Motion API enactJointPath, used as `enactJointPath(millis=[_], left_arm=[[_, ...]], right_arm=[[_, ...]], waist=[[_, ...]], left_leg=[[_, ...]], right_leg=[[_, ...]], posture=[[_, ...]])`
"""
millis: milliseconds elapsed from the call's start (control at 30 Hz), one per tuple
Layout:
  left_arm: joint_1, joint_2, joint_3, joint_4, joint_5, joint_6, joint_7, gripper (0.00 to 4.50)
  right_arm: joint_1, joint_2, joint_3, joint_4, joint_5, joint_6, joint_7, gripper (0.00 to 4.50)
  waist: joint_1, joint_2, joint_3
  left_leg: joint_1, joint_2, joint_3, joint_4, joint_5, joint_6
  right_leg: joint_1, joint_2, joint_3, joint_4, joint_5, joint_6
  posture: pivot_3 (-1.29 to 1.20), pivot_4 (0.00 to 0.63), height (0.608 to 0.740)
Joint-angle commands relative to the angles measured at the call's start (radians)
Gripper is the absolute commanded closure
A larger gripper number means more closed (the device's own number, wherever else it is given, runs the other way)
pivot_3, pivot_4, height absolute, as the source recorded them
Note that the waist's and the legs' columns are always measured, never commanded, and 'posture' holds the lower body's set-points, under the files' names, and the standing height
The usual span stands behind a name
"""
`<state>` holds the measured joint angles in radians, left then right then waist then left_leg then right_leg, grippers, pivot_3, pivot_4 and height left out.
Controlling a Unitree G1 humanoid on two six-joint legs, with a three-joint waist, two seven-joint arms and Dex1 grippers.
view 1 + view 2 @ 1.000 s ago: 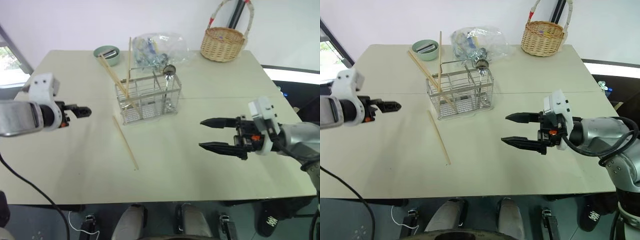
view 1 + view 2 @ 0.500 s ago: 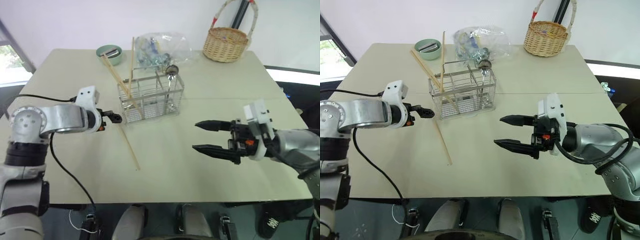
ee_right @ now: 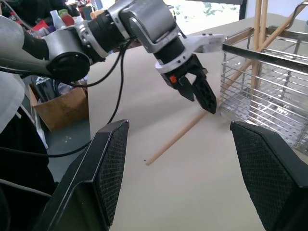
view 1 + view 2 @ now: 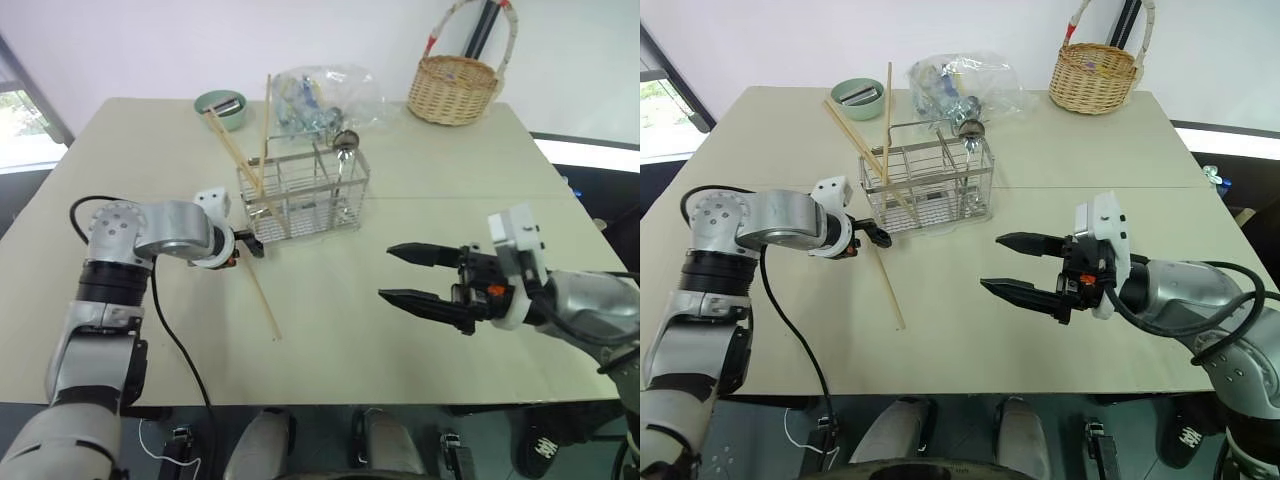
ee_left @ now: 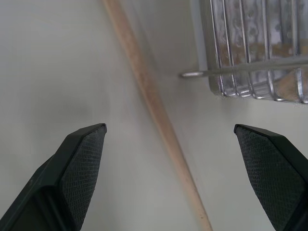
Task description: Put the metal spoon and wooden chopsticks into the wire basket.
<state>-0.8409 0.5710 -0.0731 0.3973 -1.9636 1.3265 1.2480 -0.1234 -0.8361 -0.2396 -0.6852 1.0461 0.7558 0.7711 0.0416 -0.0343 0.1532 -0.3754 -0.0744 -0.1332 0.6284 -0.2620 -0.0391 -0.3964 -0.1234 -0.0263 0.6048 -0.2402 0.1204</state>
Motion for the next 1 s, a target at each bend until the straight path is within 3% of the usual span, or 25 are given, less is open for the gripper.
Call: enactJointPath(millis=[33, 367, 500, 700, 1000], left_arm=[[-0.041, 0.005, -0.023, 0.045, -0.009, 0.011, 0.0, 0.02], [-0.078, -0.004, -0.025, 0.172, 0.069, 0.03, -0.03, 0.02], [-0.098, -0.02, -0.012, 0.199, 0.112, 0.038, -0.045, 1.32], [-0.124, -0.042, 0.03, 0.239, 0.186, 0.073, -0.074, 4.45], [-0.135, -0.078, 0.131, 0.267, 0.285, 0.115, -0.087, 4.45]], right_arm=[[0.004, 0.014, -0.022, -0.048, 0.032, -0.019, -0.027, 1.03], [0.034, 0.027, -0.036, -0.07, 0.053, -0.026, -0.079, 1.03], [0.087, -0.02, -0.041, -0.087, -0.003, -0.046, -0.009, 1.03], [0.21, -0.111, -0.029, -0.083, -0.182, -0.15, 0.148, 1.03], [0.218, -0.105, -0.031, -0.056, -0.239, -0.187, 0.188, 1.03]], waist=[[-0.002, 0.0, 0.0], [-0.001, 0.001, -0.001], [0.0, 0.004, -0.003], [0.008, 0.004, -0.004], [0.023, 0.004, -0.003]], left_leg=[[0.0, 0.0, 0.0, 0.0, 0.0, 0.0], [0.001, 0.0, 0.0, 0.0, 0.0, 0.0], [0.001, 0.0, 0.0, 0.0, 0.0, 0.0], [0.001, -0.001, 0.0, 0.0, -0.001, -0.002], [0.001, -0.001, 0.0, 0.001, -0.002, -0.003]], right_leg=[[0.0, 0.0, 0.0, 0.0, 0.0, 0.0], [0.001, 0.0, 0.0, 0.0, 0.0, 0.0], [0.001, 0.0, 0.0, 0.0, 0.0, 0.0], [0.003, 0.0, -0.002, -0.002, 0.0, 0.001], [0.003, -0.001, -0.002, -0.003, 0.001, 0.003]], posture=[[0.0, 0.15, 0.688], [0.0, 0.15, 0.688], [0.0, 0.15, 0.688], [0.0, 0.15, 0.688], [0.0, 0.15, 0.688]])
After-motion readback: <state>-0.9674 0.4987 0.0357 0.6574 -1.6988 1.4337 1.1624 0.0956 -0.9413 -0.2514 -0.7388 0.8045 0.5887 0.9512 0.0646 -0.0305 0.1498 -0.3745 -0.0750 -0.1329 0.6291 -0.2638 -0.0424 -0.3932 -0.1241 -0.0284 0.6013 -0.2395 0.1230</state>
